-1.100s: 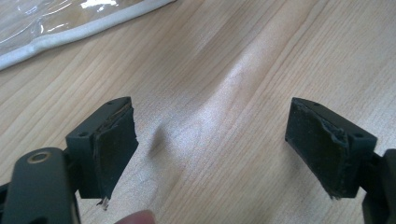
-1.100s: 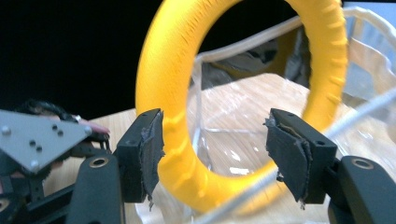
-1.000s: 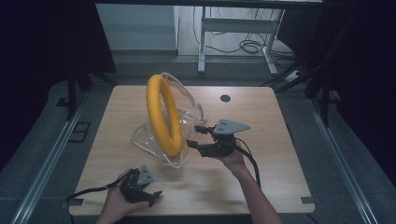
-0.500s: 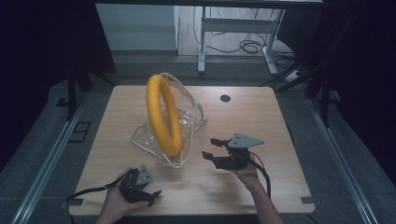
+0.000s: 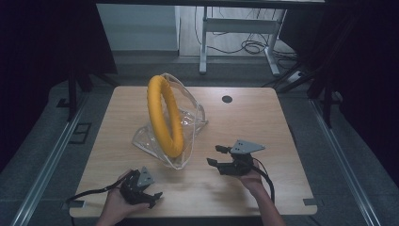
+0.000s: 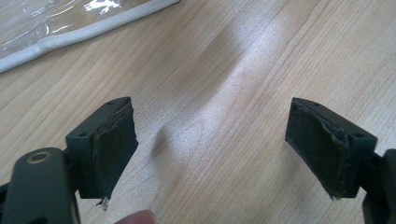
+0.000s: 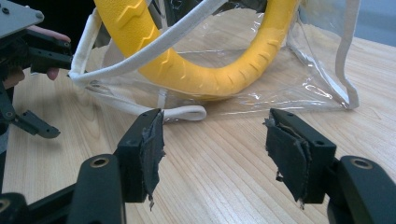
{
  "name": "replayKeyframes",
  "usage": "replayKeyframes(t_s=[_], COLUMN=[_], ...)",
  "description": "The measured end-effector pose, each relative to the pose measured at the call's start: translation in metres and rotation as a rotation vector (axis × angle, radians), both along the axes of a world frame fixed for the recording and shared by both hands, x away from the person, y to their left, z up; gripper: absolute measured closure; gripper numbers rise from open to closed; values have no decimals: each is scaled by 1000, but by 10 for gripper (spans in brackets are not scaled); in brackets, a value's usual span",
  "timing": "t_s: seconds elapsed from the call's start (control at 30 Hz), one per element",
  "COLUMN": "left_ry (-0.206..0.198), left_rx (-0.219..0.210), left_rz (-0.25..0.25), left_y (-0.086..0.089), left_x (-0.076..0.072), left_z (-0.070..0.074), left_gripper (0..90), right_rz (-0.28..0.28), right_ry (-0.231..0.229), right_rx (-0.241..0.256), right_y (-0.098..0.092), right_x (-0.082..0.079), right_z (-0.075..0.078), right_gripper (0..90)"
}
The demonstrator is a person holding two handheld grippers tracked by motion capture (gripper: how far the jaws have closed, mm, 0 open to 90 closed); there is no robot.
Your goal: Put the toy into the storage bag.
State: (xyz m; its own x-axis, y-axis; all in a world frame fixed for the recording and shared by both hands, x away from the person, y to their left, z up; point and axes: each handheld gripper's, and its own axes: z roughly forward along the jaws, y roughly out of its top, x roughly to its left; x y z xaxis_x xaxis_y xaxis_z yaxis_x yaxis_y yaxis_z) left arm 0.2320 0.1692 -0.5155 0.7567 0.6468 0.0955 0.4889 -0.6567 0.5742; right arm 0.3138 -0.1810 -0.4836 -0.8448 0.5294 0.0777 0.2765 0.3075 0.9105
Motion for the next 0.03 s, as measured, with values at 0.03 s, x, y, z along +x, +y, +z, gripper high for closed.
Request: replayKeyframes(t_s=[0.03], left_ry=[-1], left_rx=[-1], left_rz=[1], left_y=[0], left_x=[0], left_z=[0], left_gripper=[163], right_rz=[0], right_ry=[-1], right_rx=[-2], right_y=[0], right_x=[0], right_z=[0], right_gripper=[368])
